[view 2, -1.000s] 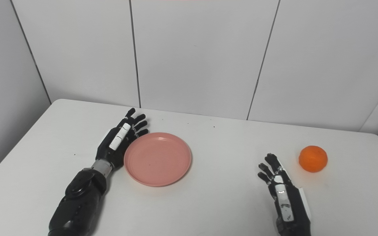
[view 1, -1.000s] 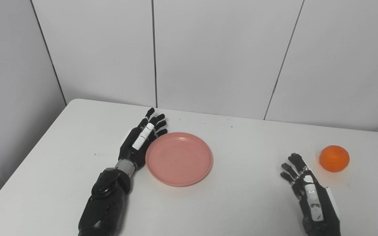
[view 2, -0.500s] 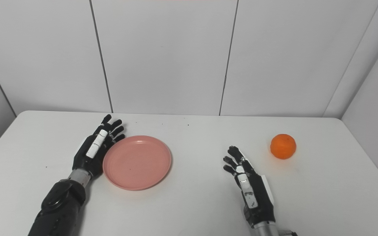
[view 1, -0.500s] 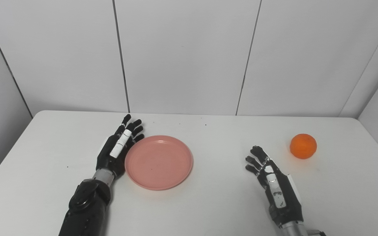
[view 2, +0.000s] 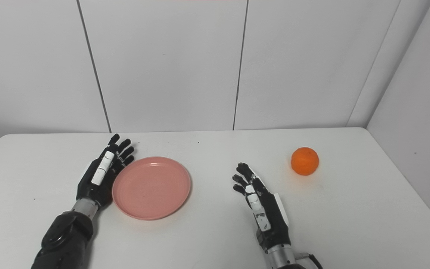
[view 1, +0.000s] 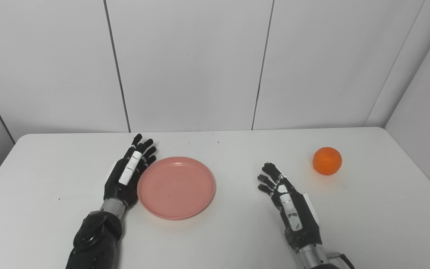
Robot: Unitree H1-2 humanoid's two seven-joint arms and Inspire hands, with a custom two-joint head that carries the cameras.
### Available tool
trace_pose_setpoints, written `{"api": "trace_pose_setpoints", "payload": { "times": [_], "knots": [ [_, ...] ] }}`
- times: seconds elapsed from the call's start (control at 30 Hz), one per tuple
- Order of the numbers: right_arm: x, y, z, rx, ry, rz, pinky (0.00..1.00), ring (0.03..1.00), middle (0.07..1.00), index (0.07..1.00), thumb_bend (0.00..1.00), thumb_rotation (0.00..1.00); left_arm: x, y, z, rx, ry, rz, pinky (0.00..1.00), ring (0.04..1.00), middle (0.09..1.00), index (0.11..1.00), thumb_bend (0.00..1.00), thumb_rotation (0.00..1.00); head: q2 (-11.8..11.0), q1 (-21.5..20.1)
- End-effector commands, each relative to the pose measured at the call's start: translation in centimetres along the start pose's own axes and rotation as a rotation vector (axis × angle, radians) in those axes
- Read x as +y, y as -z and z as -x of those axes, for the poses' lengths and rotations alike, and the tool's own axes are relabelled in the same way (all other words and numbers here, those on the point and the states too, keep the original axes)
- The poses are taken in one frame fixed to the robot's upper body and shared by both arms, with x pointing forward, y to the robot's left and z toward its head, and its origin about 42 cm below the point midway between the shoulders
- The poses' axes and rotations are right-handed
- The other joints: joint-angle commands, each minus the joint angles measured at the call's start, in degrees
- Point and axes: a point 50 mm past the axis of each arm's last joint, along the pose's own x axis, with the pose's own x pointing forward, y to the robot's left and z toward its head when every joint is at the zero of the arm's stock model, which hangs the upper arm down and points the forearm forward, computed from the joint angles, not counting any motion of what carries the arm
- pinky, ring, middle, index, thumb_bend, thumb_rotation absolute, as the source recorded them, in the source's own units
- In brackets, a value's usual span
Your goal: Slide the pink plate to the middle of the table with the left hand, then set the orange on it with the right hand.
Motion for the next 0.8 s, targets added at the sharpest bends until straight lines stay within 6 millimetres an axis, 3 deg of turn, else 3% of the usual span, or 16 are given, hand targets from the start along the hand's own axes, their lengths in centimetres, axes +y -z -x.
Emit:
{"api": "trace_pose_setpoints", "payload": {
  "times": [0.0,0.1,0.27,0.5,0.77],
  "knots": [
    [1.1,3.7,2.5,0.131,0.03,-0.05,0.85,0.866,0.907,0.874,0.89,0.87,0.4,2.7,1.0,0.098,-0.054,0.021,0.98,0.954,0.971,1.0,0.8,0.56,0.05,-0.66],
    [1.5,3.7,2.5,0.127,0.026,-0.047,0.85,0.863,0.907,0.873,0.87,0.87,0.1,3.1,1.3,0.097,-0.049,0.004,0.97,0.954,0.968,1.0,0.81,0.57,0.11,-2.29],
    [1.9,3.8,2.5,0.125,0.023,-0.047,0.85,0.865,0.909,0.883,0.86,0.88,-0.1,3.5,1.5,0.092,-0.05,-0.018,0.9,0.941,0.952,0.998,0.9,0.59,0.23,-3.87],
    [1.8,3.6,2.8,0.125,0.026,-0.042,0.85,0.869,0.92,0.89,0.84,0.89,0.3,3.7,2.0,0.047,-0.115,0.027,0.87,0.929,0.939,0.999,0.89,0.6,0.83,-4.9],
    [0.6,3.3,3.7,0.133,0.047,-0.042,0.87,0.876,0.92,0.888,0.84,0.89,-0.9,4.3,3.1,0.035,-0.117,0.065,0.88,0.93,0.945,1.0,0.91,0.61,1.39,-4.7]
  ]
}}
